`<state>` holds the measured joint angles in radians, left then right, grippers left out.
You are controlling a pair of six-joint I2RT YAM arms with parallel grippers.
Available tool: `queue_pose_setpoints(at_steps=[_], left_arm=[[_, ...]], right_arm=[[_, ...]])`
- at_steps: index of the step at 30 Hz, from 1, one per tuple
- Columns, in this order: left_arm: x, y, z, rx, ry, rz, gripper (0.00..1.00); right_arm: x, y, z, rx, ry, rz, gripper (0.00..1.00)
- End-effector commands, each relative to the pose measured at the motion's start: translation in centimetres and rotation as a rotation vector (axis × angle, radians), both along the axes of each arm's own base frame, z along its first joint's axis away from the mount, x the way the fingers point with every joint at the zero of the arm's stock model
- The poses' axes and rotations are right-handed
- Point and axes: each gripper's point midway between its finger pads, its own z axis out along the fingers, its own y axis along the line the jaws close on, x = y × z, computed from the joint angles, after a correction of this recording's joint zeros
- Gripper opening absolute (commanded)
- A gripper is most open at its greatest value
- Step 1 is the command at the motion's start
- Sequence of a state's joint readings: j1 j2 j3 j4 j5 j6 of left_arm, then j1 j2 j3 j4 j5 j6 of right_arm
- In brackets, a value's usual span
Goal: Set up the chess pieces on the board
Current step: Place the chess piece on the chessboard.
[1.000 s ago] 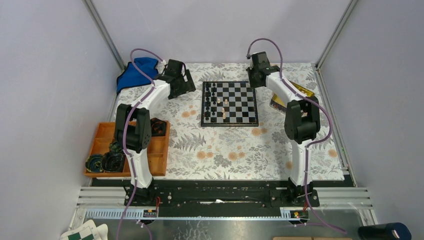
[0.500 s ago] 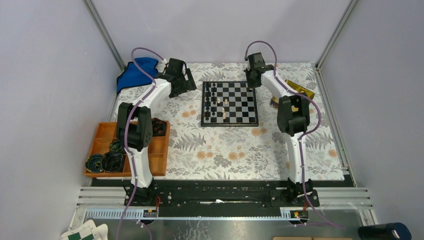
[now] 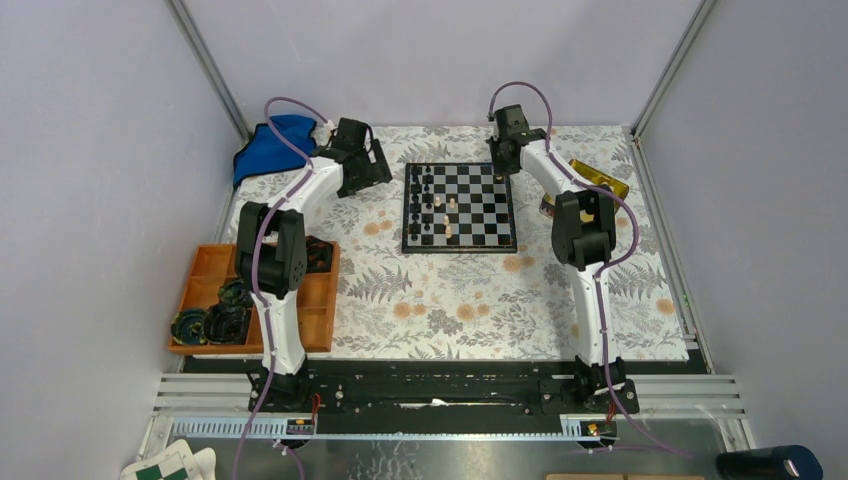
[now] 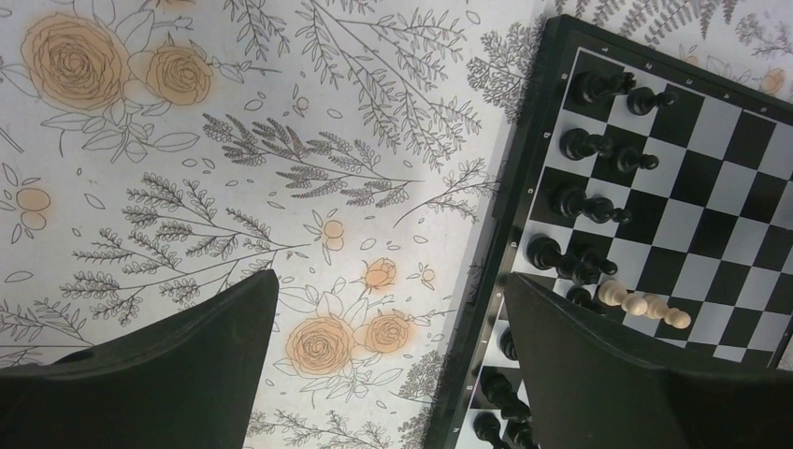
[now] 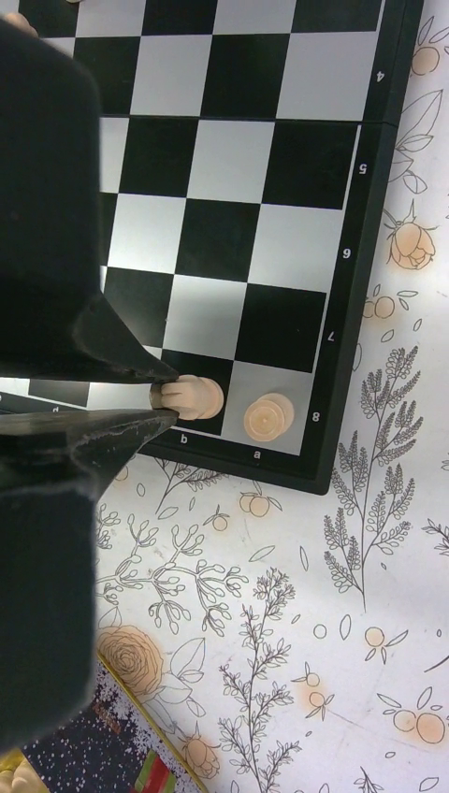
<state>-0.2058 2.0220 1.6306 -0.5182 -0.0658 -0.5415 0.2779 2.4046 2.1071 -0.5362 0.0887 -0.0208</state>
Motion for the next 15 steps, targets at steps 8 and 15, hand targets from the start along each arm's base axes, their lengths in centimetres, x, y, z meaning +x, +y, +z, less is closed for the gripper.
queue_pose_setpoints(at_steps=[8, 15], left_arm=[[1.45, -0.22, 1.05, -0.025, -0.04, -0.001, 0.99], [1.33, -0.26, 1.09, -0.029, -0.038, -0.001, 0.99]], right_arm=[[-0.05, 0.56, 2.21, 0.033, -0.026, 0.003, 0.1], [-0.44, 0.53, 2.3, 0.036, -0.015, 0.006, 0.11]])
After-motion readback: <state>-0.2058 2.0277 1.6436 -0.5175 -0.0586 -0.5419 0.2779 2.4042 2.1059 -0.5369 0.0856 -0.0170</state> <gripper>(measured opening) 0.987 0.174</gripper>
